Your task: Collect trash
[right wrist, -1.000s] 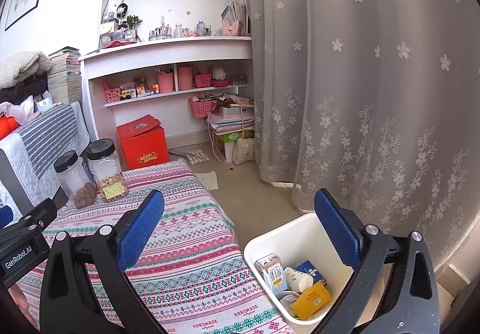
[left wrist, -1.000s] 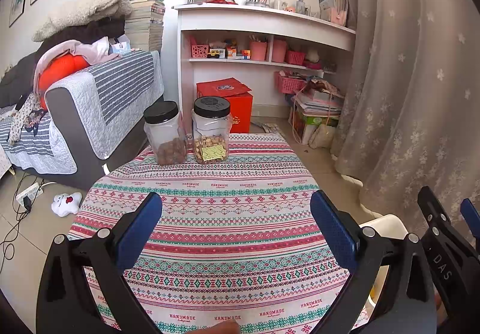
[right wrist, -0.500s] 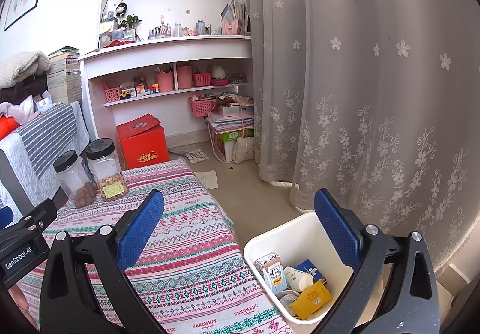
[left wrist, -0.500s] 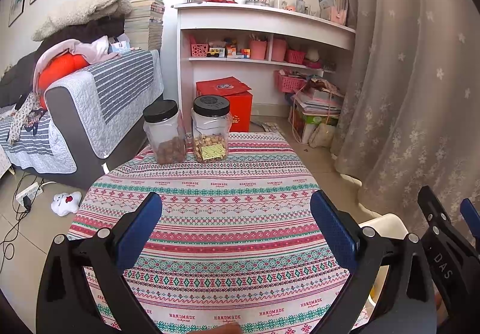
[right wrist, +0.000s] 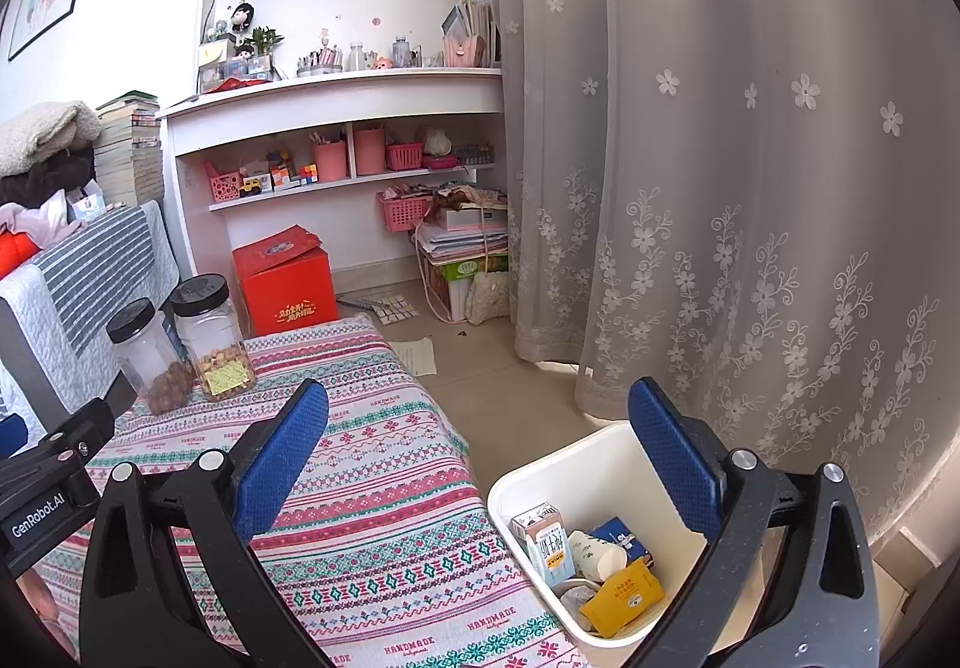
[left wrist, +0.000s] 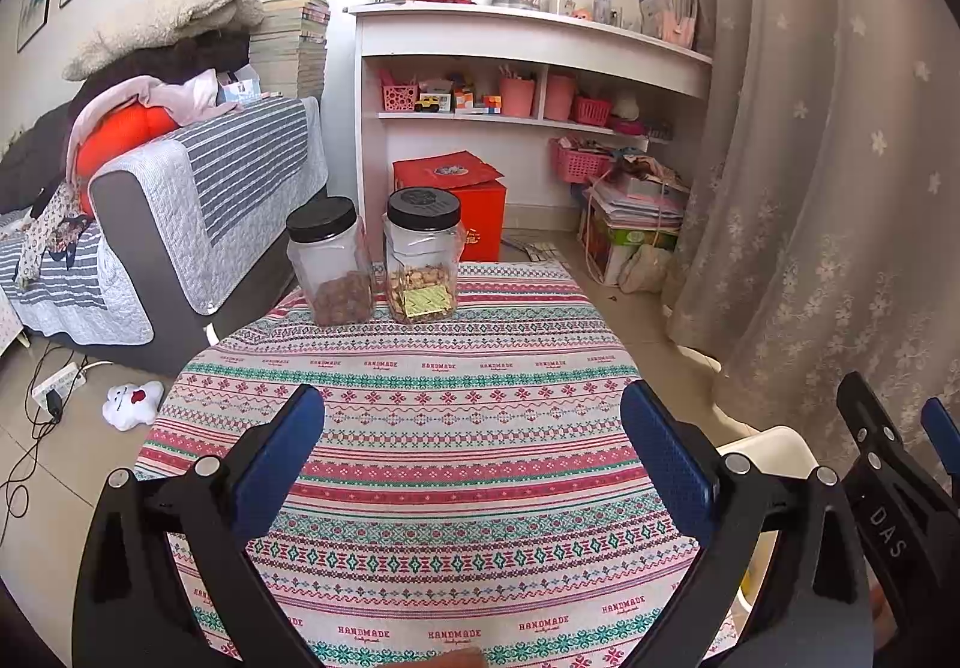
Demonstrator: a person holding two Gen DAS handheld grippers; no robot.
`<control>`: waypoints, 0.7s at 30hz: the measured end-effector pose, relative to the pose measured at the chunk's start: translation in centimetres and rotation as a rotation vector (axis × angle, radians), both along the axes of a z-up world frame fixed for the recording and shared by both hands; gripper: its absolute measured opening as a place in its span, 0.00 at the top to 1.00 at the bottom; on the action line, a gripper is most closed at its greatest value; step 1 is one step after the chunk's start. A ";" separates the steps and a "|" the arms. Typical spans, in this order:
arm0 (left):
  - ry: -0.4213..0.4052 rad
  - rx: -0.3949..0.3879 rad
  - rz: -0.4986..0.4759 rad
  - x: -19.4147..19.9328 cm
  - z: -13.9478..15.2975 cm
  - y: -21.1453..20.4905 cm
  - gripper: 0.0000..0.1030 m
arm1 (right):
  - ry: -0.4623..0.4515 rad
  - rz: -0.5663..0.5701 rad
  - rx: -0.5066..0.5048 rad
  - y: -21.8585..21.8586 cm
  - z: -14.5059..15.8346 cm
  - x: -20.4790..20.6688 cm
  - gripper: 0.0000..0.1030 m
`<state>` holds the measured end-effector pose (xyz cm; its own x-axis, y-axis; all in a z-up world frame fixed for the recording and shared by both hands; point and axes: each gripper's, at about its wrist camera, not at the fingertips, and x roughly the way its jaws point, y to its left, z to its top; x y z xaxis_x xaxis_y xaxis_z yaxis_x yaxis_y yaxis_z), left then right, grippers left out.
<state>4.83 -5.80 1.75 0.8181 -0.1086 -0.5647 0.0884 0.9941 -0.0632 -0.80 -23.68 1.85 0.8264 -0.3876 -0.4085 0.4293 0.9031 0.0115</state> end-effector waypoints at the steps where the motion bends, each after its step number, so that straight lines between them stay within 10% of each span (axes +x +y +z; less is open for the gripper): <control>1: 0.003 -0.002 0.001 0.0 0.0 0.0 0.07 | 0.000 0.000 0.000 0.0 0.0 0.0 0.07; 21: -0.020 -0.008 -0.037 -0.5 0.2 -0.2 0.12 | 0.001 0.000 0.001 -0.1 0.1 0.0 0.07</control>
